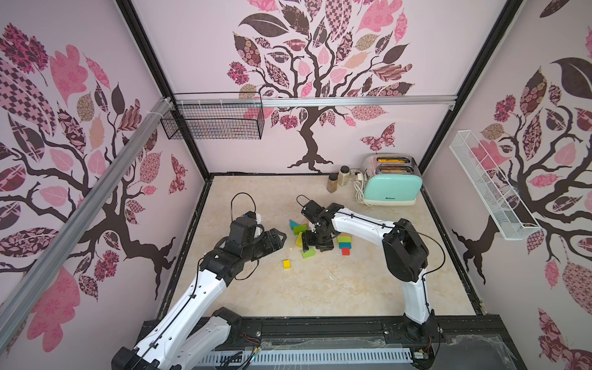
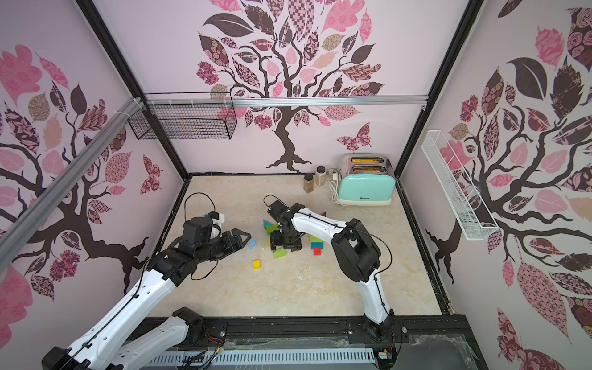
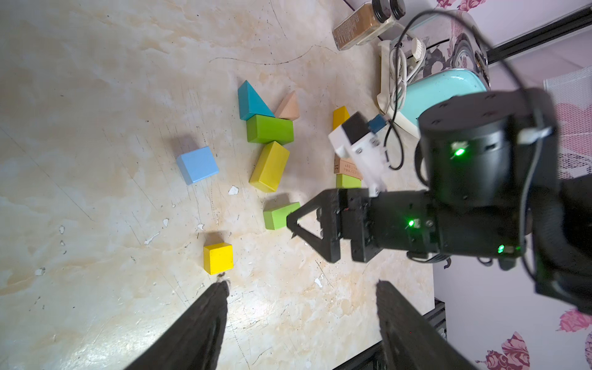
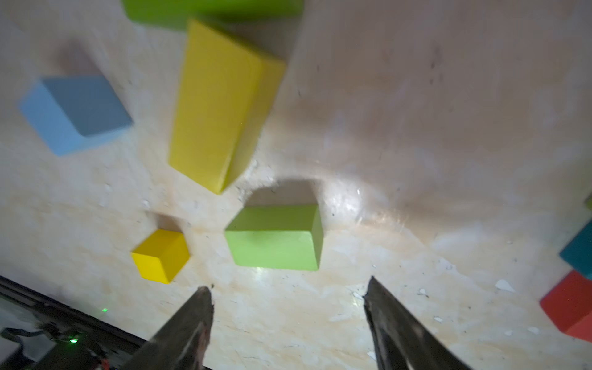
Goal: Assemble a carrot with building blocks
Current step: Place the building block at the center of the board, then assemble the building block at the center of the board.
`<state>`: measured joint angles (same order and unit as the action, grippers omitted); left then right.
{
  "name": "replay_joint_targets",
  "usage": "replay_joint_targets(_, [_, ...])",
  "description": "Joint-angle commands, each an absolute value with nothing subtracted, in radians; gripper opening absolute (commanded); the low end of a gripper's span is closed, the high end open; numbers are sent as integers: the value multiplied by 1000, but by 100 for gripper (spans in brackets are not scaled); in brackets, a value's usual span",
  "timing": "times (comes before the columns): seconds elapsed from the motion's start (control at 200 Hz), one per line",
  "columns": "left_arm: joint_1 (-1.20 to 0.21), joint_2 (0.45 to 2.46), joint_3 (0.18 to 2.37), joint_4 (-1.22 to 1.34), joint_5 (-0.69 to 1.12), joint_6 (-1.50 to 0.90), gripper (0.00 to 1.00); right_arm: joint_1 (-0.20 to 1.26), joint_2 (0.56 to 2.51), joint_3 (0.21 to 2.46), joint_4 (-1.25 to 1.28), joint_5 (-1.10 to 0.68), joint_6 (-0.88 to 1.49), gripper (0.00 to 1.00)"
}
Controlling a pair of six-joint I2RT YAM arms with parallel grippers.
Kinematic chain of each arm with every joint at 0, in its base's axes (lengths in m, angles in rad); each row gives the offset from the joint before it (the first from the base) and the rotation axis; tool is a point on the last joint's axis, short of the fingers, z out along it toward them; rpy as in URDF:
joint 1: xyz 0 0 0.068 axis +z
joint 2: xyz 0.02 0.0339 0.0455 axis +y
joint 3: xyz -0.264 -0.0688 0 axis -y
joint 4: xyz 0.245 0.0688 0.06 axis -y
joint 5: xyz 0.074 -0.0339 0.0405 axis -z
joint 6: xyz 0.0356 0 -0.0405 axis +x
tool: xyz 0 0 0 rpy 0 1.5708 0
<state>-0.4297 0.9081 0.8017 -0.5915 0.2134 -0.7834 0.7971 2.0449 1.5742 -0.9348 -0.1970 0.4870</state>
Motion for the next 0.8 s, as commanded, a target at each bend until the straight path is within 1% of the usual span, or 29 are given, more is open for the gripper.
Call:
replay_joint_targets(0.0, [-425,911,793,-581,227,-798,77,812,1993,1543,-878,-153,370,84])
replay_joint_targets(0.11, [-425,916,795,-579,233,-800,77,816,1996,1533,-846,-140,356,88])
replay_joint_targets(0.24, [-425,928,801,-579,237,-795,77,827,2018,1549,-839,-144,348,89])
replay_joint_targets(0.405, [-425,935,793,-568,241,-793,77,850,2062,1587,-839,-103,344,89])
replay_joint_targets(0.45, [-425,937,792,-568,241,-793,77,855,2076,1601,-846,-84,344,87])
replay_joint_targets(0.605, [-425,943,791,-567,239,-791,77,861,2103,1617,-850,-49,344,72])
replay_joint_targets(0.7, [-425,950,792,-562,245,-788,77,861,2112,1625,-871,-24,342,68])
replay_joint_targets(0.795, [-425,959,792,-557,251,-785,77,861,2106,1615,-870,-10,342,61])
